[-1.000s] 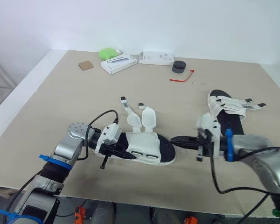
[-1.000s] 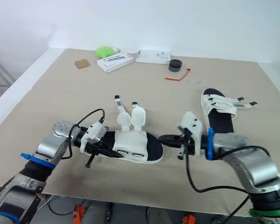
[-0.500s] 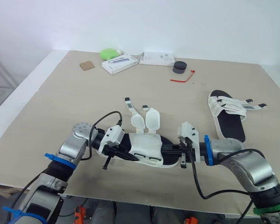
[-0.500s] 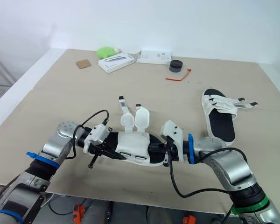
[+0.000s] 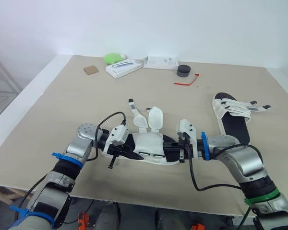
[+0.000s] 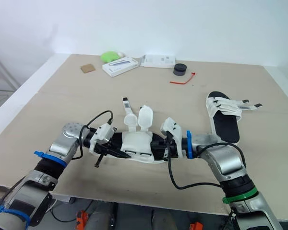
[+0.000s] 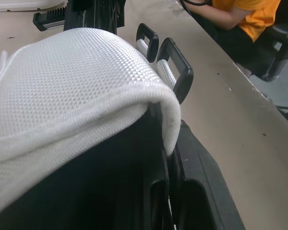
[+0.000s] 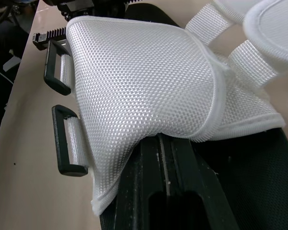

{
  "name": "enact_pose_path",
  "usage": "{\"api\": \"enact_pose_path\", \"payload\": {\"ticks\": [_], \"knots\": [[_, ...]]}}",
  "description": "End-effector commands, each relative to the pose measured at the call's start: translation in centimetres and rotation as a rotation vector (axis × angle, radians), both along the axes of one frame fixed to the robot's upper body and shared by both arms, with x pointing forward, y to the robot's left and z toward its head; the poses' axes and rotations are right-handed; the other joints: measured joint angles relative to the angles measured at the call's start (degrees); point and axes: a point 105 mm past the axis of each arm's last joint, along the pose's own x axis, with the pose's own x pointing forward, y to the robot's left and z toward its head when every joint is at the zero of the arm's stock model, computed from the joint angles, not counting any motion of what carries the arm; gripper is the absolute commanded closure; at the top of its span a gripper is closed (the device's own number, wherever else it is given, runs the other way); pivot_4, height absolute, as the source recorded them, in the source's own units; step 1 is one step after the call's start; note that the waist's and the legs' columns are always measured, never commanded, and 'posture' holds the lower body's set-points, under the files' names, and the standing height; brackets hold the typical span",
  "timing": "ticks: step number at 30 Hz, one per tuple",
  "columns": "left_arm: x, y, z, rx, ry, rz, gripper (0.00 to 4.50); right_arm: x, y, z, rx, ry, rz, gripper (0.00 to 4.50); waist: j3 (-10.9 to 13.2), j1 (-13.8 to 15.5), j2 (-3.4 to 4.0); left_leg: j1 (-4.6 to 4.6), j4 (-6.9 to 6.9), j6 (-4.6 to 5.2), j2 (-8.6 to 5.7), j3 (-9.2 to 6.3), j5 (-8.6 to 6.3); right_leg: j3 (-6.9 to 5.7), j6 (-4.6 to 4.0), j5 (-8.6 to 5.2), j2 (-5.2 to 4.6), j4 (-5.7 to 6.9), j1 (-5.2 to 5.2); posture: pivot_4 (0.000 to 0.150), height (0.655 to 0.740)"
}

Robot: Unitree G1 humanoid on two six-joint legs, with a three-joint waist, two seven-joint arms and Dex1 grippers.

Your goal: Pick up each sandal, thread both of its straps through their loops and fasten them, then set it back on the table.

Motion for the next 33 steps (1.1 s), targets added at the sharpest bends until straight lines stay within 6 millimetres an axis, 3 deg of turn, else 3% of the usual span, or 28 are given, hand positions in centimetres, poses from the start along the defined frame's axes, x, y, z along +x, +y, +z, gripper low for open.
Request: {"api": "enact_pose_path", "payload": {"ticks": [1,7,12,17,23,27,33], "knots": [[-0.2,-0.8,-1.0,0.014,0.019,-0.024,4.50,-1.0,1.5,-0.5,0.006,0.005,0.113,4.45,-0.1,0.0,0.11,0.01,0.00,0.00,0.00,0.03,0.00,0.00,0.00,0.00,-0.04,0.00,0.01,0.150,0.7400],[0.1,-0.5,-0.9,0.014,0.006,-0.014,4.50,-0.7,0.6,-2.8,-0.052,0.054,0.096,4.45,-0.6,0.0,0.20,0.07,0.00,0.00,0.00,0.15,0.00,0.00,-0.04,0.02,-0.11,-0.01,0.03,0.150,0.7400],[0.3,-0.8,0.0,-0.017,0.009,-0.013,4.50,0.1,-0.2,1.4,0.069,0.009,0.082,4.45,-0.6,0.0,0.23,0.10,-0.02,0.00,0.00,0.15,0.00,0.00,-0.04,0.02,-0.11,-0.01,0.06,0.150,0.7400],[0.0,-1.9,0.0,-0.019,0.002,-0.036,4.50,0.0,-1.0,2.5,0.078,0.008,0.092,4.45,-0.6,0.1,0.22,-0.13,-0.02,0.01,-0.03,0.28,0.01,0.00,-0.02,0.02,-0.19,-0.02,-0.04,0.150,0.7400],[-0.1,-2.7,-0.3,-0.032,0.021,-0.047,4.50,-0.5,-0.8,0.7,0.033,0.042,0.106,4.45,-0.6,0.2,0.23,-0.25,-0.04,0.14,-0.04,0.33,0.10,0.00,0.13,-0.32,-0.16,-0.05,-0.02,0.150,0.7400],[0.1,-2.3,-0.9,-0.023,0.056,-0.014,4.50,0.6,-1.8,-4.4,-0.180,0.050,0.041,4.45,-0.7,0.0,0.24,-0.18,-0.07,0.14,-0.04,0.32,0.10,0.00,0.15,-0.41,-0.12,-0.05,0.02,0.150,0.7400],[-0.8,-2.0,-1.2,-0.023,0.075,-0.021,4.50,-0.5,-1.5,-6.5,-0.200,0.118,0.122,4.45,-1.3,-0.5,-0.25,0.19,-0.07,-0.09,-0.02,0.36,-0.05,0.01,0.07,-0.39,-0.28,-0.11,0.21,0.150,0.7400]]}}
